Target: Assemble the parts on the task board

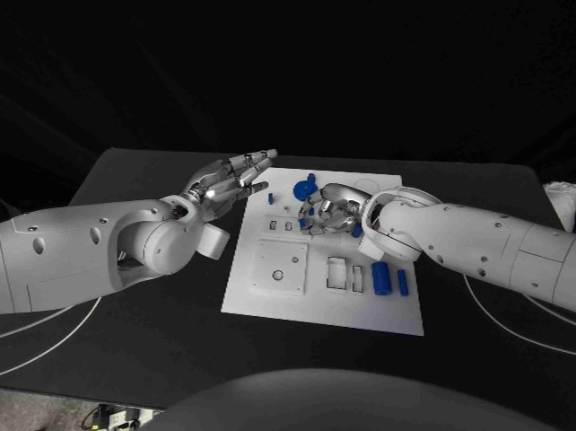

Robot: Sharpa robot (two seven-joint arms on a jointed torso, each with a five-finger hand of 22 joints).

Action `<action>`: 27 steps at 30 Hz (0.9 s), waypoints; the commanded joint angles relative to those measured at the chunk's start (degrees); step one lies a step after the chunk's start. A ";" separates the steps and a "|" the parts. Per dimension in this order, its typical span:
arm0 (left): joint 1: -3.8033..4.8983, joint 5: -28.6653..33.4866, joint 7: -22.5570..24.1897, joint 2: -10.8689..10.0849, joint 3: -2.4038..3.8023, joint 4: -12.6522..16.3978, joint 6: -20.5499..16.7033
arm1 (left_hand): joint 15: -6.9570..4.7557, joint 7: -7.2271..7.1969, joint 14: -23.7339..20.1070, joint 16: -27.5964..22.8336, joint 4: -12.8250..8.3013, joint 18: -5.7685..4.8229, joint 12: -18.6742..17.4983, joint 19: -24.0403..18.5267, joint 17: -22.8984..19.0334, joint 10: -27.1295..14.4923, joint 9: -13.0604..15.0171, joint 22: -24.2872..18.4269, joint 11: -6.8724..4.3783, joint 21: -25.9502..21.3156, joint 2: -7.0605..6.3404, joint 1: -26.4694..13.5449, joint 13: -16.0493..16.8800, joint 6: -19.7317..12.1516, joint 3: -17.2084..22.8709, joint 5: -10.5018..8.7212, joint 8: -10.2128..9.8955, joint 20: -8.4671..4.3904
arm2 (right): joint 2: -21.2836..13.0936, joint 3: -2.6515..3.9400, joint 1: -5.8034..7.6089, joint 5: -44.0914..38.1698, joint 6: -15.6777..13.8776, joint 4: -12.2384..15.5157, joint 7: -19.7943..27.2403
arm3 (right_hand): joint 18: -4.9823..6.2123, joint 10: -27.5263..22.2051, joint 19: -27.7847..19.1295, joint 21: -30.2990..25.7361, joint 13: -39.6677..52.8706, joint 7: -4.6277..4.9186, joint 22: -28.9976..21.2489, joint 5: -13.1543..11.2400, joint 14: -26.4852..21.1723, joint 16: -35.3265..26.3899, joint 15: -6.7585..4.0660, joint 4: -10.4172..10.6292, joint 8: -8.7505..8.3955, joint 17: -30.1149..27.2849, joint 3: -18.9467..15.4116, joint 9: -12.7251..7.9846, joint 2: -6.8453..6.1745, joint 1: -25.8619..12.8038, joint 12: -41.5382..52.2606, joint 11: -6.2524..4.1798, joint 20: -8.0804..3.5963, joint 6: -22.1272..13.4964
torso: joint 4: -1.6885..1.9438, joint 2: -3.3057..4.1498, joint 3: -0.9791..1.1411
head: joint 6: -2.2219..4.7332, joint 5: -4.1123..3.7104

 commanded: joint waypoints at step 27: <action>0.02 -0.28 -1.74 0.73 0.05 -0.24 2.62 | 0.12 0.09 0.09 0.13 -0.04 0.87 0.22 0.08 0.00 -0.18 0.03 0.03 0.06 0.24 0.16 -0.31 0.02 0.42 -0.21 0.02 0.24 -0.07 | 0.09 0.00 -0.30 -1.12 1.22 -1.25 -0.66 | 0.56 6.07 2.50 -0.63 15.09 -0.19 13.84 -0.22 5.98 0.20 0.26 -1.23 -6.47 15.09 0.92 -4.60 -0.57 -1.31 0.22 0.33 0.57 -2.70 | -0.02 0.02 0.01 | 0.00 -0.07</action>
